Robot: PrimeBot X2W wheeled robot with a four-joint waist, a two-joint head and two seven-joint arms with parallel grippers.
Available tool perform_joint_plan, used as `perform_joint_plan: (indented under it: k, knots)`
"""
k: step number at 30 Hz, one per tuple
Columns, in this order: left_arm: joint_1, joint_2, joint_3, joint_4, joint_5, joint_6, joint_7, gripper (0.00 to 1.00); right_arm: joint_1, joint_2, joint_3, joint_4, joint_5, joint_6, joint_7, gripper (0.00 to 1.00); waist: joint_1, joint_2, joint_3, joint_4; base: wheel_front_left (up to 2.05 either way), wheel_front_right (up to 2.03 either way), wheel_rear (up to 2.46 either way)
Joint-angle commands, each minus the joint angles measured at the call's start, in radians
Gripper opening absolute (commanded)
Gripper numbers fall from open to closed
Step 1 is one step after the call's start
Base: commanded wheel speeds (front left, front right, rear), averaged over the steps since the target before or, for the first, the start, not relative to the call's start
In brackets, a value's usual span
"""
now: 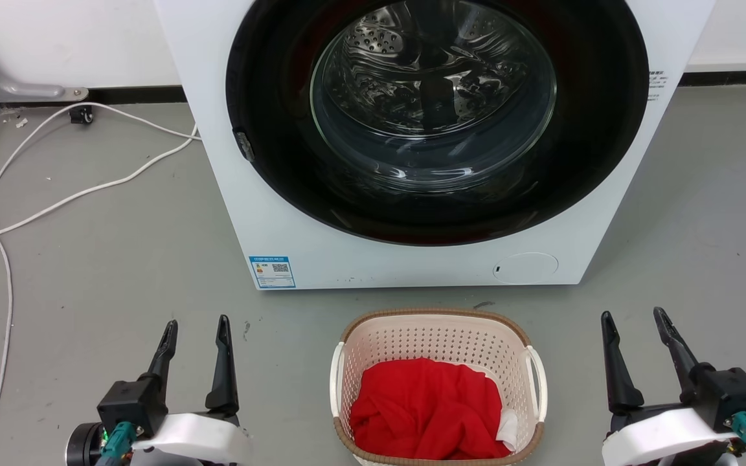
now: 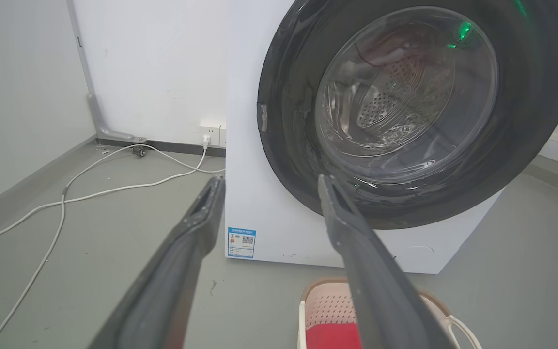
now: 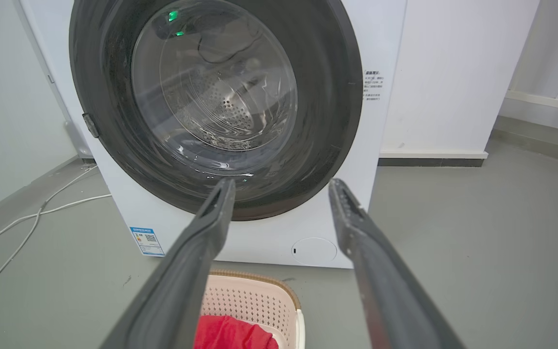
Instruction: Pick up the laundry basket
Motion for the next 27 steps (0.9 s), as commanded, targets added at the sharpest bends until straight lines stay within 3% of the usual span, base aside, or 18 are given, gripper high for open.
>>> perform_joint_plan:
  k: [1,17,27]
  knots:
    - [0.008,0.003,-0.002,-0.001,0.022,0.002,-0.009,1.0,0.007,-0.004,0.0,-0.007,-0.024,0.0,-0.01,1.0,0.0,0.0,0.0,0.0,0.0,0.0,0.0]
    - [0.02,0.003,-0.001,0.005,0.125,0.01,-0.038,1.0,0.02,-0.004,0.005,-0.014,-0.129,0.0,-0.037,1.0,0.0,0.0,0.0,-0.003,0.0,0.0,0.0]
    - [0.025,0.003,0.002,0.01,0.118,0.009,-0.038,1.0,0.022,-0.004,0.002,-0.005,-0.11,0.0,-0.036,1.0,0.0,0.0,-0.002,-0.002,0.0,0.0,0.0]
